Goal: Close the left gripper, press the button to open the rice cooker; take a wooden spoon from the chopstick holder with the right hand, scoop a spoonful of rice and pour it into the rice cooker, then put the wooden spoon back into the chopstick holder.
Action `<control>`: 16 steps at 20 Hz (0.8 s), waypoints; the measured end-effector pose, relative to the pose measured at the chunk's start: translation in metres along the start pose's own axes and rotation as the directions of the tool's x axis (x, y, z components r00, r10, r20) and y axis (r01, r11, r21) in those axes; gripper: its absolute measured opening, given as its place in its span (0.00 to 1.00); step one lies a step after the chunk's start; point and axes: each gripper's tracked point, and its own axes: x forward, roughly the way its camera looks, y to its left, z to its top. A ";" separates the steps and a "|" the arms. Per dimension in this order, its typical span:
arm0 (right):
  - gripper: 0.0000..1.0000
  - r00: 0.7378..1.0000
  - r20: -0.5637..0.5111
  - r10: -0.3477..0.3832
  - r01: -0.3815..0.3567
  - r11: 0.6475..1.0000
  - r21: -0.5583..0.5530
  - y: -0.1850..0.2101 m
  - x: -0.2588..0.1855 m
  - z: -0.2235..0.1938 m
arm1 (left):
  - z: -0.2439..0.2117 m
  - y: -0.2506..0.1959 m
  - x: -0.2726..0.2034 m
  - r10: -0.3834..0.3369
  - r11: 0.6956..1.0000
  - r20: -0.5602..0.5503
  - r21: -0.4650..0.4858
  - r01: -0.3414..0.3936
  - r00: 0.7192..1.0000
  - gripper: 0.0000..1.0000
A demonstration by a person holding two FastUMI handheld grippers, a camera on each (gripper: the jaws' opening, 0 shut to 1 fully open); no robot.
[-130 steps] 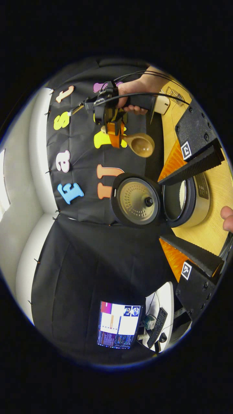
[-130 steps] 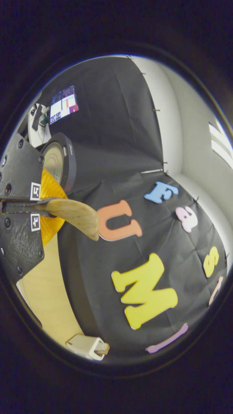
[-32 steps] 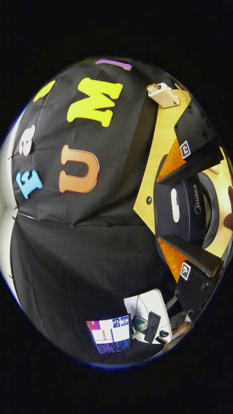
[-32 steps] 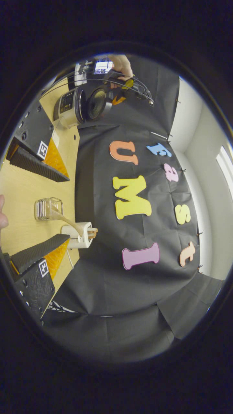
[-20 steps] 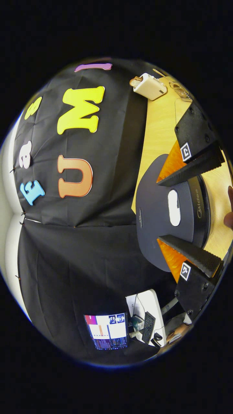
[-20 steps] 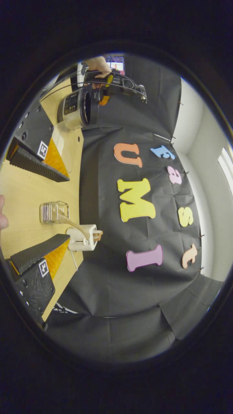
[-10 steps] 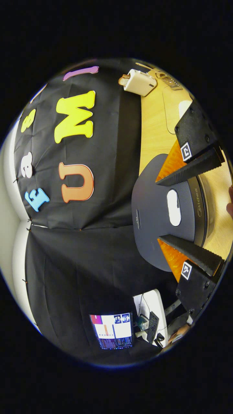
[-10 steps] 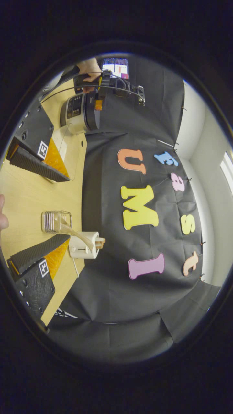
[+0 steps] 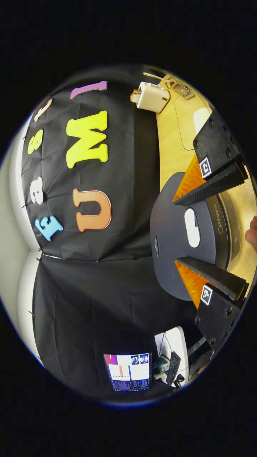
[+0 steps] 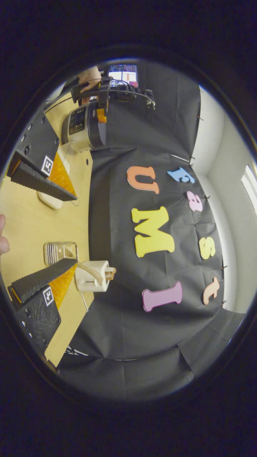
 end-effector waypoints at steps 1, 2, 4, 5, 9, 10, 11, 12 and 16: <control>0.91 1.000 0.010 -0.007 0.007 1.000 0.003 -0.002 0.000 0.003 | -0.001 0.004 -0.002 0.009 1.000 -0.006 -0.003 -0.009 1.000 0.93; 0.91 1.000 0.019 -0.012 0.012 1.000 0.007 -0.003 -0.001 0.006 | 0.000 0.004 -0.003 0.010 1.000 -0.009 -0.024 -0.010 1.000 0.91; 0.95 0.999 0.033 -0.019 0.018 1.000 0.023 -0.004 0.001 0.012 | 0.008 -0.008 -0.009 -0.020 0.998 0.002 -0.067 0.020 1.000 1.00; 0.91 0.999 0.039 -0.023 0.021 0.999 0.034 -0.005 0.001 0.015 | 0.017 -0.013 -0.014 -0.027 0.997 0.016 -0.076 0.028 1.000 1.00; 0.95 0.998 0.058 -0.035 0.032 0.999 0.042 -0.006 0.003 0.022 | 0.051 -0.057 -0.043 -0.114 0.991 0.112 -0.061 0.121 0.987 0.93; 0.95 0.997 0.066 -0.038 0.036 0.999 0.039 -0.006 0.003 0.024 | 0.059 -0.066 -0.051 -0.130 0.989 0.133 -0.051 0.138 0.983 1.00; 0.95 0.996 0.073 -0.040 0.038 0.999 0.038 -0.007 0.004 0.026 | 0.065 -0.076 -0.060 -0.146 0.987 0.154 -0.043 0.155 0.977 1.00; 0.95 0.996 0.080 -0.046 0.043 0.998 0.035 -0.006 0.003 0.030 | 0.073 -0.088 -0.069 -0.168 0.983 0.176 -0.036 0.177 0.970 1.00; 0.95 0.991 0.112 -0.074 0.071 0.997 0.031 -0.010 -0.004 0.043 | 0.095 -0.137 -0.110 -0.288 0.950 0.277 -0.035 0.309 0.916 0.99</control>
